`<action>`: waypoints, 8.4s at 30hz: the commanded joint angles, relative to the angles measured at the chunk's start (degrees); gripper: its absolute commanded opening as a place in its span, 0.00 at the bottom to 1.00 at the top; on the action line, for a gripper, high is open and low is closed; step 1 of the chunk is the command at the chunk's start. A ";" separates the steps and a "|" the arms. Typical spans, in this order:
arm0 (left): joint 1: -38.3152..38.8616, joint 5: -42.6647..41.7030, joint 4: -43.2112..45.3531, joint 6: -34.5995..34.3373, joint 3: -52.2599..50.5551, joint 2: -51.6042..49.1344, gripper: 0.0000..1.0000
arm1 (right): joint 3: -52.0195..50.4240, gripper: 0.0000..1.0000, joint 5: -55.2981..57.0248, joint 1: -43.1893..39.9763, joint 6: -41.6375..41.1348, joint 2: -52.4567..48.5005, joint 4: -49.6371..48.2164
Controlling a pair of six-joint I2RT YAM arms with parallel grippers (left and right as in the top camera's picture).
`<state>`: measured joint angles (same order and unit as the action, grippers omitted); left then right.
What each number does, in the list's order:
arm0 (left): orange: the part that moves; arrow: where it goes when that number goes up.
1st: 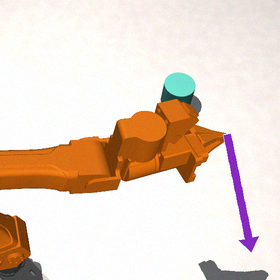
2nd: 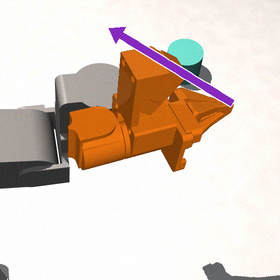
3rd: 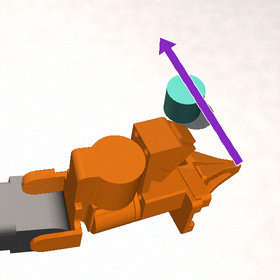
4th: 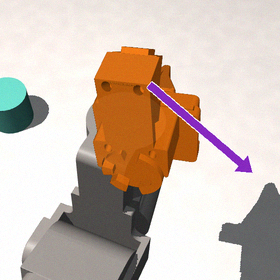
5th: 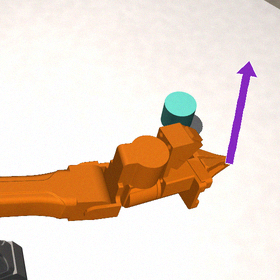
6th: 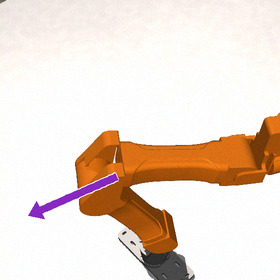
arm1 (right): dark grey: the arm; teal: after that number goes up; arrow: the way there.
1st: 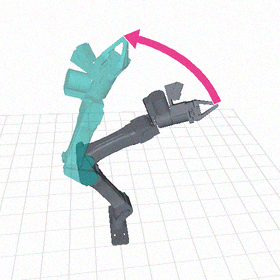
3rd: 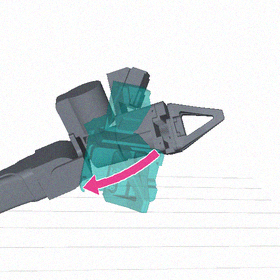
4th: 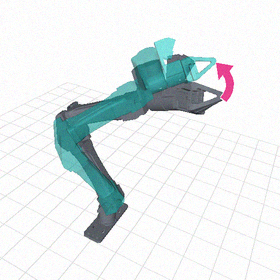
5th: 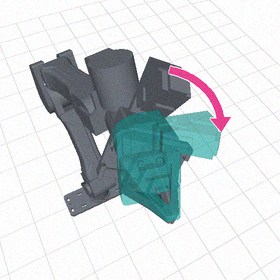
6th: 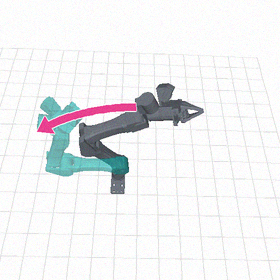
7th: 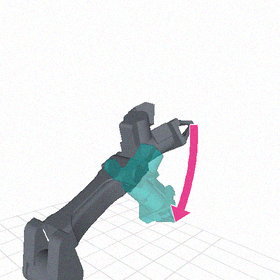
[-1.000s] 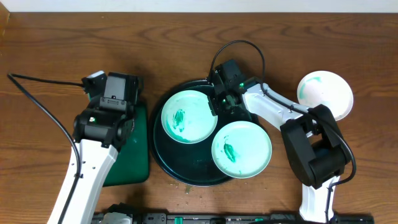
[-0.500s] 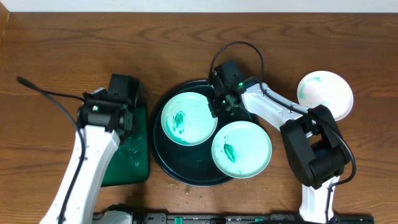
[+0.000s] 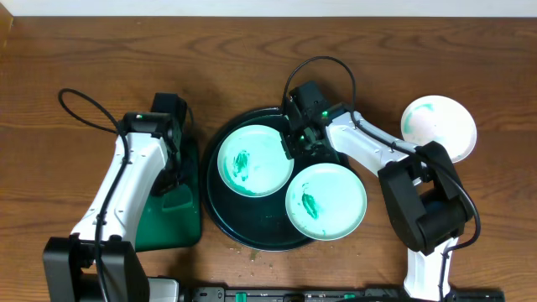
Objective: Clean dirty plates on tray and stack at the side
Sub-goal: 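Carry the sponge with the left gripper over the held plate, then scrub the plate with the sponge while right gripper holds it, then move the sponge with the left gripper back over the green tray, then lift the gripped plate rim with the right gripper off the tray, then carry the plate right and stack it on the plate at right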
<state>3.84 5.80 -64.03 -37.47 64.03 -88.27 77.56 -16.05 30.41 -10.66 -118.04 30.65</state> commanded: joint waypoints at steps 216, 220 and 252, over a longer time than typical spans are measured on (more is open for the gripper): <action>-6.08 -1.07 1.70 5.68 -0.07 2.54 0.07 | 9.29 0.01 78.99 33.90 16.26 19.26 24.70; -6.08 -1.75 1.73 5.70 -0.07 2.54 0.07 | 9.68 0.01 78.93 31.04 16.74 18.53 24.79; -6.08 -2.34 1.57 6.34 -0.07 2.54 0.07 | 15.91 0.01 59.74 24.90 5.88 17.81 30.14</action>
<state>-1.89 3.31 -62.41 -31.51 64.25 -85.38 92.64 51.68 58.33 0.27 -99.74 61.04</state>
